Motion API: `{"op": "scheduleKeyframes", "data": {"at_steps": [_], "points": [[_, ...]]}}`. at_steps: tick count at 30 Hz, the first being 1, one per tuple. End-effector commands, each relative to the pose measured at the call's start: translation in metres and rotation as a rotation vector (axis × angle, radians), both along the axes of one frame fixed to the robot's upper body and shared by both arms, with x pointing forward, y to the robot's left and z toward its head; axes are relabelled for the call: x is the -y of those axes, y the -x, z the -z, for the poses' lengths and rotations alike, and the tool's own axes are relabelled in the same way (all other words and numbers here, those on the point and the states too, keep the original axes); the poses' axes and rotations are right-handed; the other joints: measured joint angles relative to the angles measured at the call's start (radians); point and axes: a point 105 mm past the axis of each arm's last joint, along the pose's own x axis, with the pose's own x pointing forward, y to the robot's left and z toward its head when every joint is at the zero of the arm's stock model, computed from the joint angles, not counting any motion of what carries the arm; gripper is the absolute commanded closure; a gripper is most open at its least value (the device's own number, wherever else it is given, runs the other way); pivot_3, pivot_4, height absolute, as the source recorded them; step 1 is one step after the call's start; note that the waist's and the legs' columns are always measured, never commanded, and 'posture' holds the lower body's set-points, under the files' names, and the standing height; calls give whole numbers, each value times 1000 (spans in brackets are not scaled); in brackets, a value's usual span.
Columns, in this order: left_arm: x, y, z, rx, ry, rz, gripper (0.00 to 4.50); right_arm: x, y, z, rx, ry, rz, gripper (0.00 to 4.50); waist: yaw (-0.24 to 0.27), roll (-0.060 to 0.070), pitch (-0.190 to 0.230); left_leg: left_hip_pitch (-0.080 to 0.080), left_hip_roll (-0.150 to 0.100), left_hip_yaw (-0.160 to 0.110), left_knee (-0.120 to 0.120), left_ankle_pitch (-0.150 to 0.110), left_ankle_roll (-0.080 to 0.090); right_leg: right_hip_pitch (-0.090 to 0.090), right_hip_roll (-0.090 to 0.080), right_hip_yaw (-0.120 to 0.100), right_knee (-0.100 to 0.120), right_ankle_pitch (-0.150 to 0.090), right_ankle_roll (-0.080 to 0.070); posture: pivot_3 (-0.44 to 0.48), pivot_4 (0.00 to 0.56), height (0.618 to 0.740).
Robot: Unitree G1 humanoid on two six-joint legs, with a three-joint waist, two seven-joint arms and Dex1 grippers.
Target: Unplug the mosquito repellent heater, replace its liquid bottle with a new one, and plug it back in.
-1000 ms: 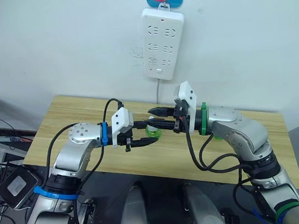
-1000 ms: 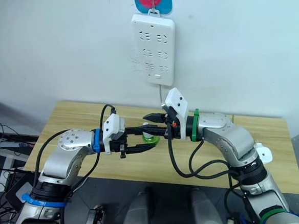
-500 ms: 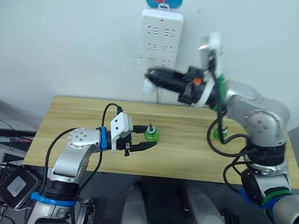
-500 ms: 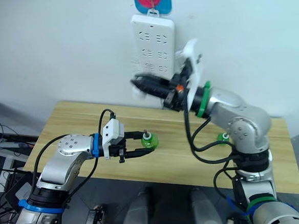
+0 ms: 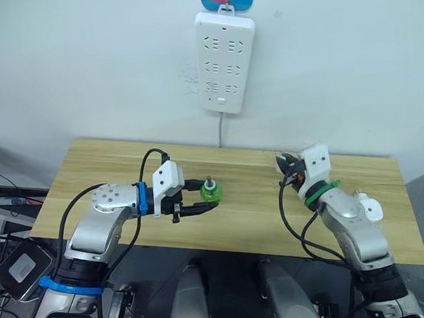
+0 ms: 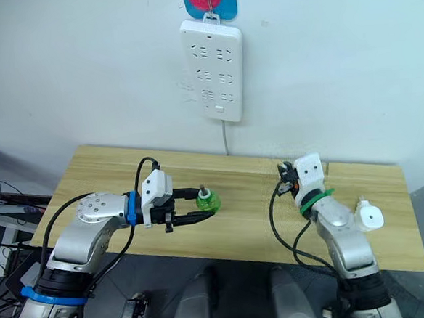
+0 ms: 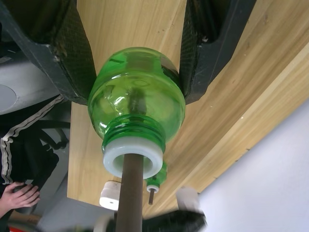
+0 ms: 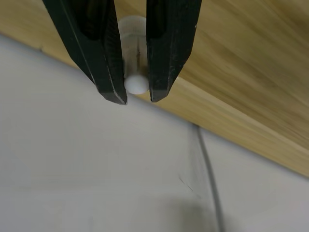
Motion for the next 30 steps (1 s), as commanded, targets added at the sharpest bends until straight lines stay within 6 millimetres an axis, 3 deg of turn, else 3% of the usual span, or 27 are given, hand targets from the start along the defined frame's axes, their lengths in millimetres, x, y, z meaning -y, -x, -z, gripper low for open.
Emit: {"op": "scheduleKeyframes", "data": {"at_steps": [1,8,14,15,20,25,30], "points": [[1,5,-10,29,6,26,2342,8,-1,13,24,19,39,4175,2,0,0,0,0,0,0,0,0,0,0,0,0,0,0,52,345,740],[1,7,-14,27,1,27,2342,14,-15,44,7,9,84,4175,1,0,0,0,0,1,0,0,0,0,0,1,0,0,0,68,351,740],[0,7,-15,25,-3,21,2342,13,-20,54,2,-15,99,4175,5,1,1,0,0,2,0,0,0,0,0,1,0,-1,-1,74,356,740],[0,7,-15,25,-3,21,2342,13,-20,55,4,-13,100,3447,5,1,1,0,0,1,0,0,0,0,0,1,0,-1,0,74,356,740],[2,7,-15,23,0,21,2342,11,-15,55,27,18,59,1817,5,1,1,1,0,1,0,0,0,0,0,1,0,-1,0,69,357,740],[2,6,-15,24,3,21,2342,6,-5,28,118,30,-34,23,6,2,2,0,0,1,-1,0,0,0,0,1,0,-1,0,65,358,740],[1,4,-15,24,1,20,2342,-30,24,-13,93,-74,-346,23,2,4,3,1,0,1,-1,0,0,0,0,1,0,-1,0,46,358,740]]}}
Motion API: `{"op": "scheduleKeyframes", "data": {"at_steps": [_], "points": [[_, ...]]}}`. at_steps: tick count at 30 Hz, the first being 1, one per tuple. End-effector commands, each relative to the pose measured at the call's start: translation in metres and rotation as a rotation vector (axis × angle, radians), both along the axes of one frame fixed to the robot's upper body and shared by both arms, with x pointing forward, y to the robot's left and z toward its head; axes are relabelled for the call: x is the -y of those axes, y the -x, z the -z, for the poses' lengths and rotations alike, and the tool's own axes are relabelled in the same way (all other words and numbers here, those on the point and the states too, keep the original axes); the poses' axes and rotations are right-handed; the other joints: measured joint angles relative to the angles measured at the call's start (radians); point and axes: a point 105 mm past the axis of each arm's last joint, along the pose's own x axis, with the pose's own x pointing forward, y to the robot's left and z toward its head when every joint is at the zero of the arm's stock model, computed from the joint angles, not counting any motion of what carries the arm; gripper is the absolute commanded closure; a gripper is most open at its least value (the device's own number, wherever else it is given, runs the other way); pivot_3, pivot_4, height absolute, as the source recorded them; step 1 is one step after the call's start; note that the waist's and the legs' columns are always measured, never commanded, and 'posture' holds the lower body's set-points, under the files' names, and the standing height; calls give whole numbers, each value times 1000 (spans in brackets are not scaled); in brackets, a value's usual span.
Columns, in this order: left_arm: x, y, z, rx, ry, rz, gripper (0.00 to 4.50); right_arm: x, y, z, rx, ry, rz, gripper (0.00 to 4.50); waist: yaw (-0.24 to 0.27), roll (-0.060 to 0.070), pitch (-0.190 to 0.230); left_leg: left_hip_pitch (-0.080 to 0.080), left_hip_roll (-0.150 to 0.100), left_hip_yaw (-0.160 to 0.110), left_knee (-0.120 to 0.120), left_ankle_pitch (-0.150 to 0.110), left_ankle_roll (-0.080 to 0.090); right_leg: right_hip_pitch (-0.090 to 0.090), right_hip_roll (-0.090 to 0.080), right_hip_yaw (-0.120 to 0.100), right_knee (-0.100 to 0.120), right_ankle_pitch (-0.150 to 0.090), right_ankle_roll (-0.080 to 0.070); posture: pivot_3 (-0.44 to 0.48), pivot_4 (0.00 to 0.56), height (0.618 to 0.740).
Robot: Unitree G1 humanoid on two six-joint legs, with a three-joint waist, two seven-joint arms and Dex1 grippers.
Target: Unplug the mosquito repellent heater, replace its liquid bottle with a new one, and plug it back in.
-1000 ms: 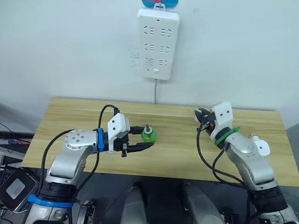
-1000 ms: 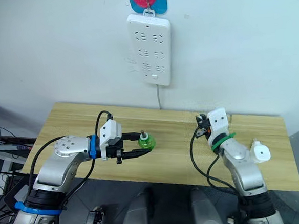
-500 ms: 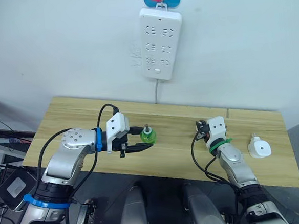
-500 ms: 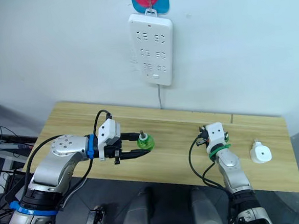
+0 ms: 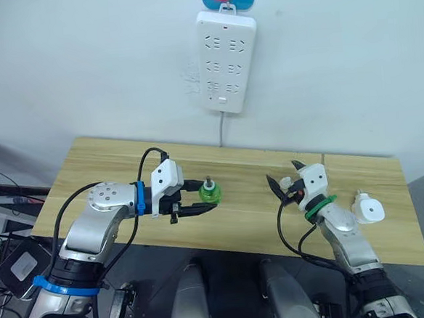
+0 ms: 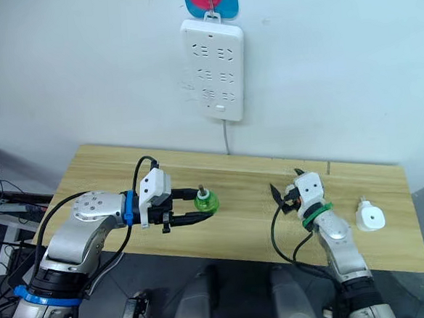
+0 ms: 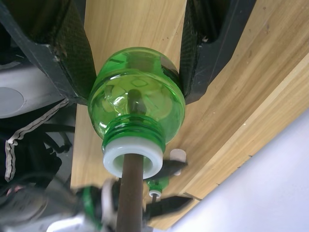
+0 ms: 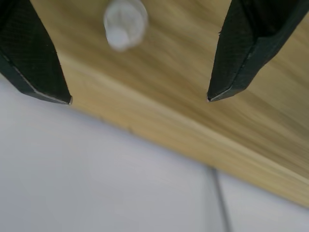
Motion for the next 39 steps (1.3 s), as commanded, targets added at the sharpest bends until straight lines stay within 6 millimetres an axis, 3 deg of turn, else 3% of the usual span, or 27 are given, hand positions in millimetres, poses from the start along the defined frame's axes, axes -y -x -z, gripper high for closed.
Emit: {"op": "scheduleKeyframes", "data": {"at_steps": [1,3,5,7,14,21,24,29,35,36,39], "points": [[2,0,-10,45,20,19,2342,-27,24,-38,8,-59,-246,223,0,0,0,0,0,0,0,0,0,0,0,0,0,0,0,33,355,740],[2,-2,-10,50,22,18,2342,-36,37,-51,-24,-69,-367,593,1,0,0,0,0,-1,0,0,0,1,0,0,0,0,0,24,353,740],[4,-3,-9,52,24,31,2342,-51,58,-59,-75,-31,-544,1239,1,0,0,0,-1,-1,0,0,0,1,0,0,-1,-1,0,16,352,740],[6,-4,-9,53,27,45,2342,-63,73,-65,-109,5,-667,1239,0,0,0,0,-1,0,0,0,0,1,-1,0,-1,-1,1,4,346,740],[15,-6,-10,74,31,81,2342,-99,67,-74,-87,-18,-723,1239,-2,0,0,-1,-1,-1,0,0,0,0,0,0,-1,-1,0,1,341,740],[18,-4,-11,75,31,95,2342,-106,56,-64,-71,25,-711,1239,-1,0,0,-1,-1,-2,0,0,0,0,0,-1,-1,-1,1,13,337,740],[18,-3,-11,75,32,95,2342,-109,50,-61,-54,36,-700,1908,-1,0,0,-1,-1,-1,0,0,0,0,0,-1,-1,-1,1,17,334,740],[19,-2,-11,74,39,90,2342,-113,48,-62,-23,51,-696,3589,-1,0,0,-1,-1,-2,0,0,0,0,0,-2,-1,-1,1,23,331,740],[22,-2,-14,66,85,69,2342,-113,52,-75,-18,-27,-708,3663,-1,0,0,-1,-1,-2,0,0,0,0,0,-1,-1,-1,1,24,317,740],[22,-2,-16,62,98,66,1628,-112,53,-77,-22,-46,-711,3663,-1,0,0,-1,-1,-2,0,0,0,0,0,-2,0,-1,1,23,315,740],[23,-3,-26,65,164,47,833,-101,49,-89,-68,-168,-664,3663,-1,-1,0,-1,-1,-2,0,0,0,0,0,-2,0,-1,1,24,310,740]]}}
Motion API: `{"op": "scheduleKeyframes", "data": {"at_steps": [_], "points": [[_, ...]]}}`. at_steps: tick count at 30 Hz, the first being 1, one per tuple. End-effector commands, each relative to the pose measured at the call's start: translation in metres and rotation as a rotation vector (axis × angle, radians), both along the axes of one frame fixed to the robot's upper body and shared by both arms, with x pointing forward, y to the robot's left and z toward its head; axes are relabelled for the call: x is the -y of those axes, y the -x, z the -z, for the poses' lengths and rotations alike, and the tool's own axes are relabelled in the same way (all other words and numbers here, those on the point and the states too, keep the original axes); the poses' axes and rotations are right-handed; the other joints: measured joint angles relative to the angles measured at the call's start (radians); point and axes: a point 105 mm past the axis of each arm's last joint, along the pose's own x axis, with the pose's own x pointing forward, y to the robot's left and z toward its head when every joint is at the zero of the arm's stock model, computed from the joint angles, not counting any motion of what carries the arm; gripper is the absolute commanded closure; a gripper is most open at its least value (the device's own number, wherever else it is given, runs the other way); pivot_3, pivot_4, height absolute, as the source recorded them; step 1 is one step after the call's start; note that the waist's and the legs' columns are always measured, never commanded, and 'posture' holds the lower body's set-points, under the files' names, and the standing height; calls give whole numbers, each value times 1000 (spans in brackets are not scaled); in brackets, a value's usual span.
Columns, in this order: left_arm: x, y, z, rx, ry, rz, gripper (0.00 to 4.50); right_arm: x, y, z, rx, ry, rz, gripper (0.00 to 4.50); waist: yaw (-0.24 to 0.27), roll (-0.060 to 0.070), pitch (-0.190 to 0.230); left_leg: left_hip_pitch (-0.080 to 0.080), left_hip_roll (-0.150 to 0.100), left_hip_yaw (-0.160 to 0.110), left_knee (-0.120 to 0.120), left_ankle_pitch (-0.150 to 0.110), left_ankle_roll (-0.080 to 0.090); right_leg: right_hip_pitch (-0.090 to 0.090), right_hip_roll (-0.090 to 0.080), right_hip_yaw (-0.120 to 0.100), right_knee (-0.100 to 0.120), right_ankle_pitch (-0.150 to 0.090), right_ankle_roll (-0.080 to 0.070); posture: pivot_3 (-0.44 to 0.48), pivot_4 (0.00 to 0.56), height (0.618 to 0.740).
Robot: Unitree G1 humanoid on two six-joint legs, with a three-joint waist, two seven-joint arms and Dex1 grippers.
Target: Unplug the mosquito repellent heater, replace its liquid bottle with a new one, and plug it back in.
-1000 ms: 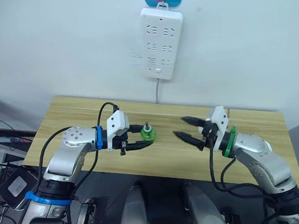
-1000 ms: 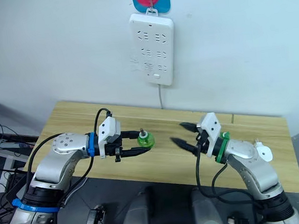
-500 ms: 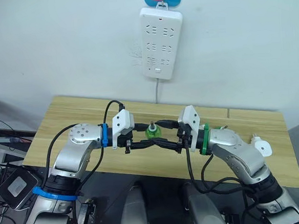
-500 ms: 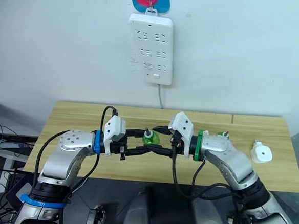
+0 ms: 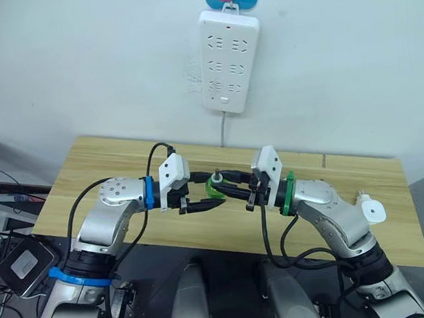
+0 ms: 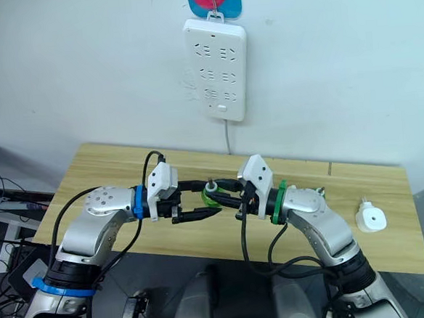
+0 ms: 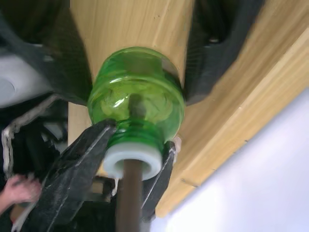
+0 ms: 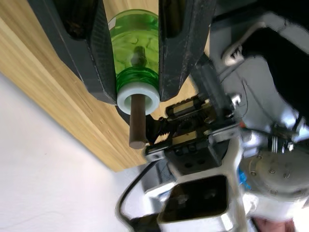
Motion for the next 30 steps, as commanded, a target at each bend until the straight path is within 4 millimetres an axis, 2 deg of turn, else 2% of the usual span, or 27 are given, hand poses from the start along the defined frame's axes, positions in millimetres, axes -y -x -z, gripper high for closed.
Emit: {"op": "scheduleKeyframes", "data": {"at_steps": [1,3,7,11,17,30], "points": [[5,2,-23,46,107,-14,572,14,2,-28,-72,-159,43,3663,0,0,0,0,0,0,0,0,0,0,0,0,0,0,0,22,304,740],[6,-3,-30,102,152,-69,10,29,-7,-34,-178,-250,124,3663,0,-1,0,0,0,-1,0,0,0,0,0,-1,0,0,0,14,302,740],[22,-11,-57,231,330,-192,0,52,-14,-46,-451,-490,181,3663,1,-1,-1,0,0,-2,1,0,0,3,-1,-1,0,1,-1,5,292,740],[36,-10,-68,332,409,-238,0,62,-12,-60,-592,-640,163,3663,-3,-2,-2,0,-1,-2,1,0,0,3,-1,-1,0,3,-4,2,285,740],[50,-13,-73,341,483,-259,0,64,-10,-80,-679,-715,134,3663,-6,-2,-2,1,-1,-2,1,0,0,3,0,-1,0,3,-4,-5,276,740],[63,-15,-85,357,570,-257,0,62,-10,-86,-726,-722,147,3663,-6,-3,-3,0,-1,-2,1,0,0,3,0,-1,0,3,-4,-11,278,740]]}}
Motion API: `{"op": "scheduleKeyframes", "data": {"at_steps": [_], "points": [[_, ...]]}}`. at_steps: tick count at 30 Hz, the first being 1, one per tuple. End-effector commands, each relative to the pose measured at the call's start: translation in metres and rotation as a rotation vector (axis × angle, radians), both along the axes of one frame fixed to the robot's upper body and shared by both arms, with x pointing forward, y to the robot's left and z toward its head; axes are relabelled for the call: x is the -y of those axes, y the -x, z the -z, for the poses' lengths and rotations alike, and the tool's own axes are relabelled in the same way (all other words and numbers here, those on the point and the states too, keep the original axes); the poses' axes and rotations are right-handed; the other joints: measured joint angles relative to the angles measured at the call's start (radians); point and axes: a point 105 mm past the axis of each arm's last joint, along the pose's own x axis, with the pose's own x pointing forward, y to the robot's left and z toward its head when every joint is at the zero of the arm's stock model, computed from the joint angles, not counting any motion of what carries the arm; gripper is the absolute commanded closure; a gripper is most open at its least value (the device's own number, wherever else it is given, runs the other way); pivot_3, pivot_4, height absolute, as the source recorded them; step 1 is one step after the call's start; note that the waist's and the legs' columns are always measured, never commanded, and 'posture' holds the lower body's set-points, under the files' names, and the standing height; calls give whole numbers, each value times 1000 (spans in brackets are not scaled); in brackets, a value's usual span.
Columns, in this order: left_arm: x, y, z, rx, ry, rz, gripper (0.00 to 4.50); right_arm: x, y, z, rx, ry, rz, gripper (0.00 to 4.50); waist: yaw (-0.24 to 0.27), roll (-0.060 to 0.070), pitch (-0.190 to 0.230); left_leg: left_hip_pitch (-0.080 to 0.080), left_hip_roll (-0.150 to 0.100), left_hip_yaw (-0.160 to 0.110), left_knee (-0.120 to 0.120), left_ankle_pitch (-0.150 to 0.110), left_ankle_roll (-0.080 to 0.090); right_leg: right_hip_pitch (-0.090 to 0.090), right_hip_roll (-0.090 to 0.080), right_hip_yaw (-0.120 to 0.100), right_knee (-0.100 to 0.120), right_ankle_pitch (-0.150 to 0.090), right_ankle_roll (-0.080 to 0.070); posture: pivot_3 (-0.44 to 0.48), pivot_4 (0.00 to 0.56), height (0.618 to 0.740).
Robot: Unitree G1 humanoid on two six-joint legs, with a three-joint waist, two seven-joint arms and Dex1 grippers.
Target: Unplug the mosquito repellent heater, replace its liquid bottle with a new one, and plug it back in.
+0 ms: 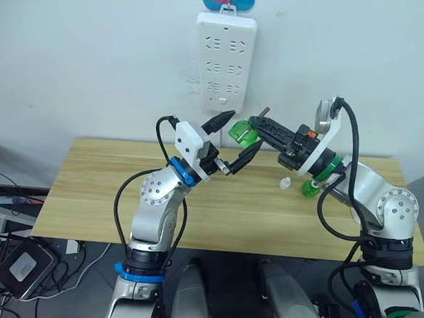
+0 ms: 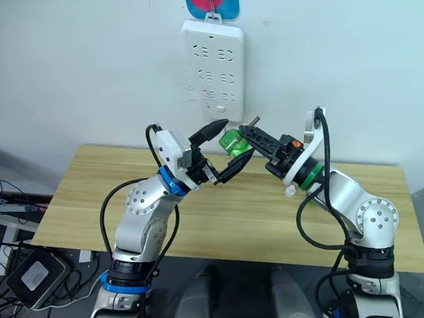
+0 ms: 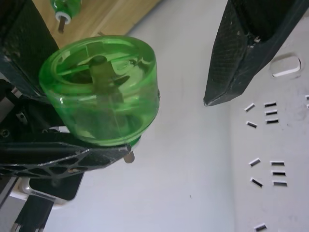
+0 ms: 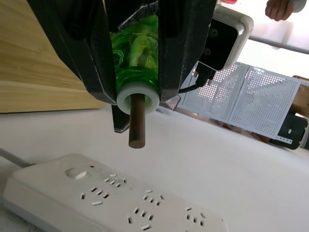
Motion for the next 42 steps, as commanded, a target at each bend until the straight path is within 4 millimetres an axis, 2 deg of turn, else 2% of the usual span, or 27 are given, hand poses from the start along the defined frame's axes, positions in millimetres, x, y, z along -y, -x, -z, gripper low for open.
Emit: {"op": "scheduleKeyframes", "data": {"at_steps": [1,2,9,12,15,16,20,24,27,30,32,34,36,38,42], "points": [[4,8,-14,51,41,21,392,1,5,-12,28,-39,-5,3663,0,0,0,0,0,0,0,0,0,0,0,0,0,0,0,-13,278,740],[4,9,-14,52,43,26,597,1,4,-11,26,-39,0,3663,0,0,0,0,0,0,0,0,0,0,0,0,0,0,0,-12,279,740],[6,10,-10,33,45,28,607,3,2,-13,22,-47,9,3663,0,0,0,0,0,0,0,0,0,0,0,0,0,0,0,-14,277,740],[6,10,-10,30,50,30,1187,2,3,-14,23,-49,4,3663,0,0,0,0,0,0,0,0,0,0,0,0,0,0,0,-16,278,740],[6,10,-11,29,55,30,2080,1,4,-14,23,-52,2,3663,0,0,0,0,0,0,0,0,0,0,0,0,0,0,0,-16,278,740],[6,10,-11,29,56,31,2244,1,4,-14,23,-53,1,3663,0,0,0,0,0,0,0,0,0,0,0,0,0,0,0,-16,278,740],[7,9,-12,31,60,30,2243,0,5,-14,23,-55,1,3663,0,0,0,0,0,0,0,0,0,0,0,0,0,0,0,-16,278,740],[8,5,-8,1,41,14,2243,-3,6,-8,29,15,-6,3663,0,0,0,0,0,0,0,0,0,0,0,0,0,0,0,-23,283,740],[8,2,-4,-26,25,10,2243,2,13,7,46,176,-26,2625,-1,0,0,0,0,0,0,0,0,0,0,0,0,0,0,-31,294,740],[8,2,-1,-60,10,38,2243,26,29,26,57,386,-69,1591,6,0,0,0,0,-1,0,0,0,1,0,0,0,0,0,-26,299,740],[2,2,2,-83,4,42,2243,63,41,42,21,557,-70,879,8,0,0,-1,-1,-1,0,0,0,1,-1,-1,-1,0,1,-35,307,740],[-4,2,5,-113,3,37,2243,115,41,65,-52,816,27,119,9,0,0,-2,-2,-1,1,0,1,1,-1,0,-2,-2,3,-50,311,740],[-7,3,7,-131,0,32,2243,153,37,78,-94,996,120,52,4,0,0,-1,-2,-1,1,0,1,2,-1,0,-2,-3,6,-56,313,740],[-8,3,9,-153,17,25,2243,183,33,93,-124,1160,171,52,-10,0,0,2,0,0,2,0,1,4,-1,1,-3,-4,6,-75,316,740],[-7,1,9,-164,36,8,2243,216,23,111,-183,1313,238,52,-25,0,0,4,0,1,3,0,0,5,0,2,-2,-4,6,-71,320,740]]}}
